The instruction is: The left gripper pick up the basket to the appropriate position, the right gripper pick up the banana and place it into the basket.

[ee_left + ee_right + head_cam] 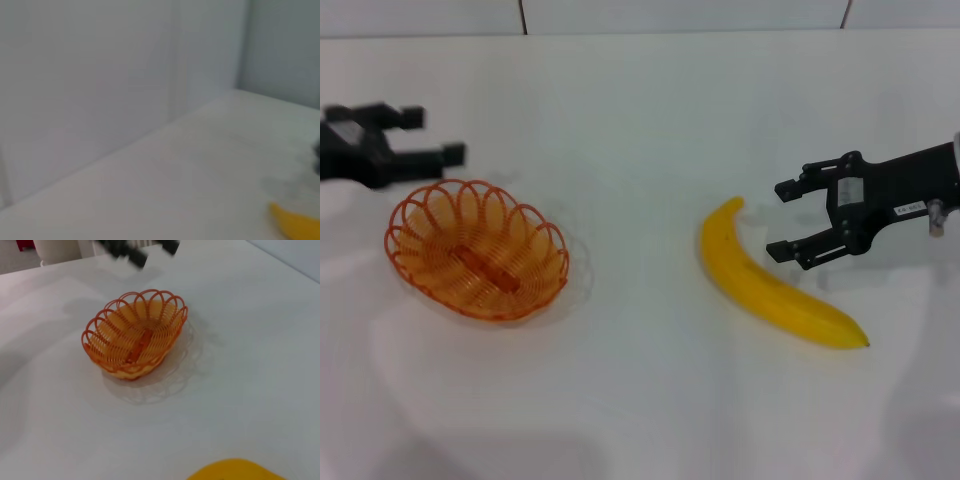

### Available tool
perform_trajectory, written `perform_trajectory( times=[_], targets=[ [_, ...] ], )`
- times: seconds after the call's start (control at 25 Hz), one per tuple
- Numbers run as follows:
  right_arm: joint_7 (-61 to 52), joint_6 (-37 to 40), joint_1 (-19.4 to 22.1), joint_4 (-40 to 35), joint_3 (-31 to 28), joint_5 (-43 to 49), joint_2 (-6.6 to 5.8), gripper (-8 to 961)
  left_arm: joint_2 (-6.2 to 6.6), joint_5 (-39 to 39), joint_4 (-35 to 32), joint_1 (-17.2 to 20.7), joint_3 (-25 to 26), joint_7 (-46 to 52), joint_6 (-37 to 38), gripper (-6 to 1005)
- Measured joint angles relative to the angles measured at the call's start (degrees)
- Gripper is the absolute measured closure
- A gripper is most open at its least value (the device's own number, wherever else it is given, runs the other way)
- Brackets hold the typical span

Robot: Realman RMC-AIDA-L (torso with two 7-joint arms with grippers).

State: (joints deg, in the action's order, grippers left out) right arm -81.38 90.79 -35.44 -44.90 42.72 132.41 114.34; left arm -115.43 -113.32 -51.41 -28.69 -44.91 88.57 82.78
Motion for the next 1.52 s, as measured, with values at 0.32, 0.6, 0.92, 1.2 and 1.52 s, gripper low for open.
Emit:
perform_trajectory(
  times=[0.32,0.6,0.92,1.2,1.52],
  targets=[
    [-0.19,0.0,-0.12,-0.05,0.14,0.01,0.0,74,4.56,-12.26,-0.81,-5.25,4.56,14.65,-1.11,153],
    [-0.25,0.0,-0.19,-0.02,0.18,0.05,0.03,74,2.4,-24.59,-0.56,-8.87,4.5,16.52,-4.68,153],
    [-0.19,-0.24,-0.24,-0.01,0.26,0.37,0.5,75,-0.84,-32.9,1.16,-11.25,3.66,17.4,-9.75,153],
    [-0.05,-1.35,-0.24,0.23,0.41,0.48,0.65,76,-0.9,-33.11,3.94,-12.13,2.72,17.59,-10.87,155],
    [-0.01,-1.41,-0.24,0.26,0.43,0.48,0.7,76,-0.89,-33.25,5.77,-12.25,2.29,17.59,-11.93,158]
  ],
)
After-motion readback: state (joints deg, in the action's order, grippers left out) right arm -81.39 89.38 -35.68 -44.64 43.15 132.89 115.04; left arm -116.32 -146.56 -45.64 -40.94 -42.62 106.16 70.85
